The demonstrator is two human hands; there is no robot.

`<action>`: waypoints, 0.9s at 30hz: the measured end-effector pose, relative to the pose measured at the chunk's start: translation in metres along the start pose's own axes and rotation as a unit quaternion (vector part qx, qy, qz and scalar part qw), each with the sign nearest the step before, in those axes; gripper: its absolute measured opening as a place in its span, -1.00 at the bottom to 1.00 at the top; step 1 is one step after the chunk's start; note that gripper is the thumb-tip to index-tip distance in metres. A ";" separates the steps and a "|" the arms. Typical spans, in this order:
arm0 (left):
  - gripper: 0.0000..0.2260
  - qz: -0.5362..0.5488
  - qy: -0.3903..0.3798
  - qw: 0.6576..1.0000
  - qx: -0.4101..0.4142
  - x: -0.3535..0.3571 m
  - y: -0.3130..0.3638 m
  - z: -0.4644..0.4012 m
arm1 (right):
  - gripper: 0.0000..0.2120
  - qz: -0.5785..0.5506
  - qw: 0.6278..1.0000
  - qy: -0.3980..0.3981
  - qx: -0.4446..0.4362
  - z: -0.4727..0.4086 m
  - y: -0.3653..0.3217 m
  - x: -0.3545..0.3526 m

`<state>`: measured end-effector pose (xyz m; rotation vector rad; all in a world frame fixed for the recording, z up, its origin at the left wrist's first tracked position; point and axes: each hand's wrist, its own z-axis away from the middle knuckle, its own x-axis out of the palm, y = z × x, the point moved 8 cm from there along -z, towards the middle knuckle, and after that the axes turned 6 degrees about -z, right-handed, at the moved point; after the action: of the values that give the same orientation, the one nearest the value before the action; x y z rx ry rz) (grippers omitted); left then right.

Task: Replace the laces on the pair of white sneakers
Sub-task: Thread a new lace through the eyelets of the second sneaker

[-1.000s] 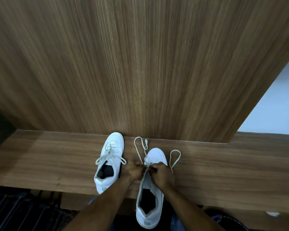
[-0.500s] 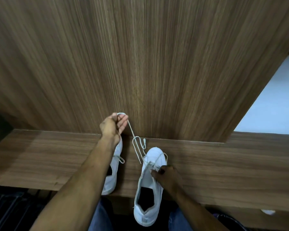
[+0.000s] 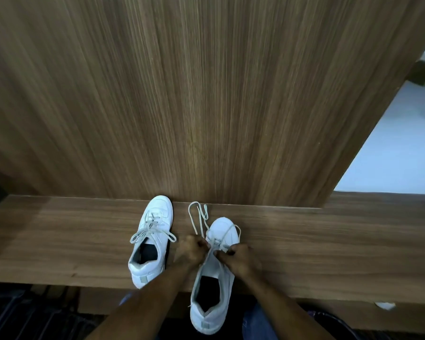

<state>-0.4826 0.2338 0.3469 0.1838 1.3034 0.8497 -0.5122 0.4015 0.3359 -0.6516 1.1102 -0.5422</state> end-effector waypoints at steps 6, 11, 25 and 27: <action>-0.80 0.367 0.030 0.924 -0.105 -0.040 0.011 -0.012 | -0.51 -0.002 1.000 -0.016 -0.022 -0.006 0.002 0.005; -0.79 0.578 0.063 0.812 -0.042 -0.116 0.044 -0.033 | -0.51 -0.028 0.998 -0.026 -0.043 -0.006 0.001 0.008; -0.85 0.264 -0.039 0.960 -0.087 -0.006 -0.005 -0.003 | -0.51 -0.048 0.999 -0.016 -0.011 -0.005 0.006 0.006; -0.88 0.158 -0.020 0.985 -0.066 0.005 -0.008 0.004 | -0.50 -0.042 0.999 -0.013 -0.012 -0.005 0.006 0.005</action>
<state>-0.4750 0.2327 0.3402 0.3064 1.1924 1.1930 -0.5149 0.4008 0.3269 -0.7258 1.0700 -0.5919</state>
